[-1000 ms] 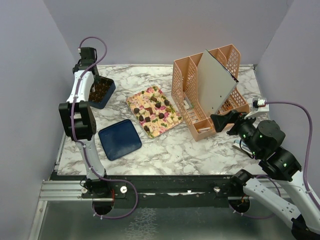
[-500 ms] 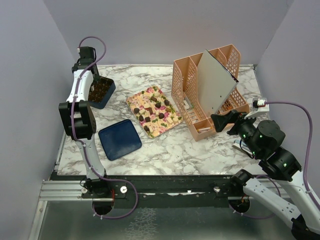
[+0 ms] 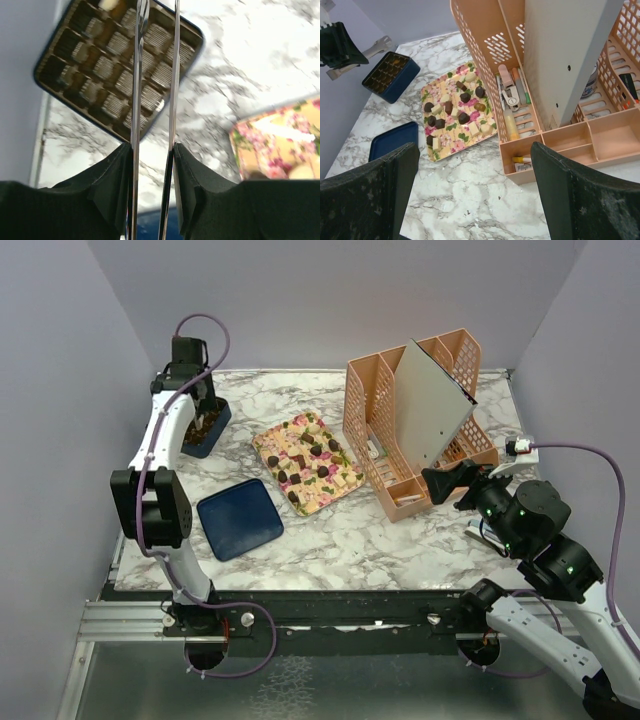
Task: Pack the chocolate
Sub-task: Place the fake chocolate in the packing box, then pick up the fake chocolate from the plate.
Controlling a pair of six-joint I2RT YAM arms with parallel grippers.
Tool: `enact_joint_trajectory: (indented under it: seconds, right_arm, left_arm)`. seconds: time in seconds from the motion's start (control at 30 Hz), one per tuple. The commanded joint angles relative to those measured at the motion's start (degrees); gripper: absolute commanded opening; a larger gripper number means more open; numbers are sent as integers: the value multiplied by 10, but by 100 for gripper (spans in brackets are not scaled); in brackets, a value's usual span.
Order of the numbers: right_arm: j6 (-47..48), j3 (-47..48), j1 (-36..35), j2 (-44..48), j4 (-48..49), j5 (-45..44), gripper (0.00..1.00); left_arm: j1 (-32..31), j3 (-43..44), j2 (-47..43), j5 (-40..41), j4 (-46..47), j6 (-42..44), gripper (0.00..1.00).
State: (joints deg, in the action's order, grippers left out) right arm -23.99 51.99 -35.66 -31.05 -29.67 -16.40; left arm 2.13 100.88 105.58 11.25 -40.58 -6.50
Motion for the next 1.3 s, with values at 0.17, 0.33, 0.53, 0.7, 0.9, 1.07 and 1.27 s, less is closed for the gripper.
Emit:
enact_joint_trajectory:
  seconds: [0.17, 0.33, 0.53, 0.7, 0.9, 1.07, 1.27]
  right_arm:
    - [4, 14, -1, 7, -20, -15, 98]
    - [12, 23, -2, 7, -33, -37, 98]
    - [14, 28, -1, 9, -43, -53, 98]
    - [14, 31, -2, 7, -50, -62, 98]
    - [12, 33, -1, 5, -53, -67, 98]
    - [14, 39, -2, -5, -52, -64, 98]
    - [15, 48, -1, -18, -46, -57, 98]
  left_arm:
    - [-130, -114, -118, -34, -7, 4, 41]
    - [-192, -174, -164, -46, -13, 1, 42]
    - [-232, -235, -210, -56, -12, 6, 42]
    - [-246, -279, -231, -54, -10, 11, 42]
    - [-253, -320, -261, -37, -4, 6, 43]
    - [-253, -341, -278, -31, -3, 7, 43]
    - [-253, -356, -287, -50, 1, 9, 44]
